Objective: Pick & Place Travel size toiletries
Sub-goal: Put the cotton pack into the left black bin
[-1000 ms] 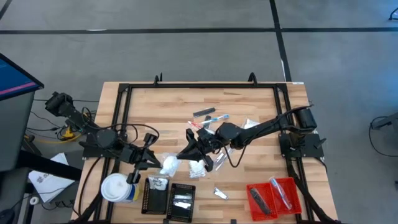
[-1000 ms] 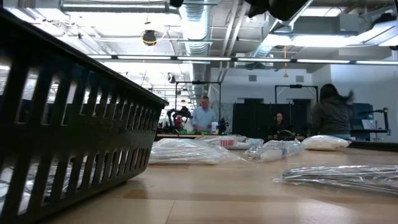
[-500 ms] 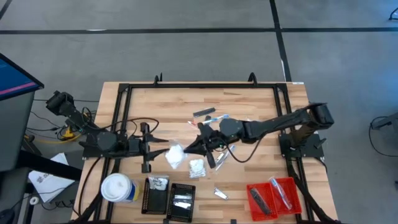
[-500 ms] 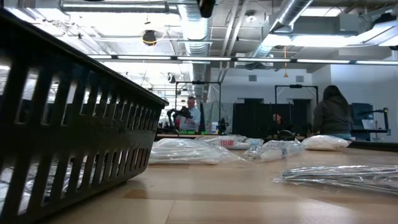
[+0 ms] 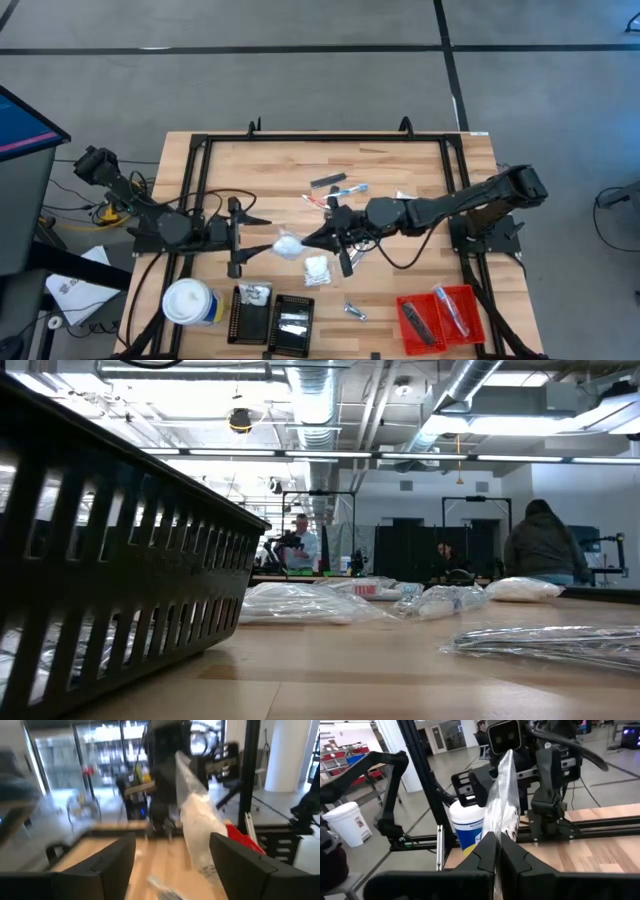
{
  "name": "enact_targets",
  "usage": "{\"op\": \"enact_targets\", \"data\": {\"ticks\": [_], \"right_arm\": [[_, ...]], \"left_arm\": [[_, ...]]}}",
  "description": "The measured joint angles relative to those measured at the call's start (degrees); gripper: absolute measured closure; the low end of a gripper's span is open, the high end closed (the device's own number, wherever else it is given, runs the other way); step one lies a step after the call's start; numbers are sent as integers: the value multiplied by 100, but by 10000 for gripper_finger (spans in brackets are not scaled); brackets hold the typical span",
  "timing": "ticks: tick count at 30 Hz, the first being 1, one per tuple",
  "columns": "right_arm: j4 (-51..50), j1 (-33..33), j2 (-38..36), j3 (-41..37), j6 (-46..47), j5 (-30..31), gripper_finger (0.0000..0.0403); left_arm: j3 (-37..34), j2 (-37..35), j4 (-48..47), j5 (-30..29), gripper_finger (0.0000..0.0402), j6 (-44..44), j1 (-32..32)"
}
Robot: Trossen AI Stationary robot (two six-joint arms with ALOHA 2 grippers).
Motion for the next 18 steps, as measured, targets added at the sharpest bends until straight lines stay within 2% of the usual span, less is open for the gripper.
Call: {"op": "enact_targets", "data": {"ticks": [2, 5, 13, 18], "right_arm": [[-5, 43, 0, 0, -25, 50, 403], [-70, 47, 0, 0, -6, 47, 403], [-879, -127, -136, -1, 257, 68, 403], [-1242, 23, -361, 8, 178, 408, 403]], "left_arm": [[274, -32, -907, 56, 140, -625, 78], [501, -20, -1887, 498, 125, -1265, 178], [526, -1, -1955, 587, 112, -925, 157], [526, -1, -2159, 543, 112, -1073, 209]]}}
